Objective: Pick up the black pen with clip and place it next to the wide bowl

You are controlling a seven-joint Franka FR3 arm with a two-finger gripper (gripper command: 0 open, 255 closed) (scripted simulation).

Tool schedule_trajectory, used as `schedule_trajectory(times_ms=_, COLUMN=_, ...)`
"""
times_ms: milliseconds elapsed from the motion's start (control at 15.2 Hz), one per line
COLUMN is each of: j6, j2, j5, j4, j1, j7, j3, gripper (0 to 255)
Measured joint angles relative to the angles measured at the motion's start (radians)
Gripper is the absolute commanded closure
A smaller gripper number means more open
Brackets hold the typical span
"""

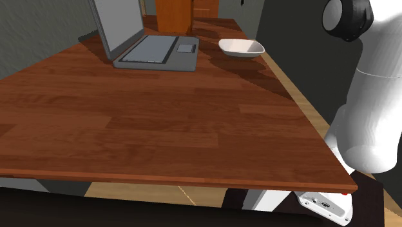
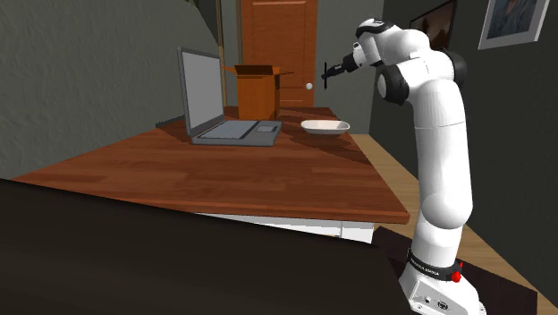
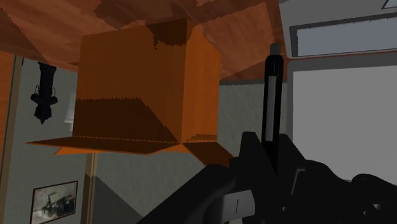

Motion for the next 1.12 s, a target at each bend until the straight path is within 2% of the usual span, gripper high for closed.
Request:
schedule_trajectory(times_ms=462, j6=0.075, j2=-0.045, j5=-0.01, j4=-0.122, j1=0.056, j7=-0.077, j3=0.002, gripper=255)
schedule_trajectory(times_ms=1122, j6=0.138, j2=-0.059, j5=0.029, j4=-0.244, j1=0.076, j7=-0.187, j3=0.015, gripper=255)
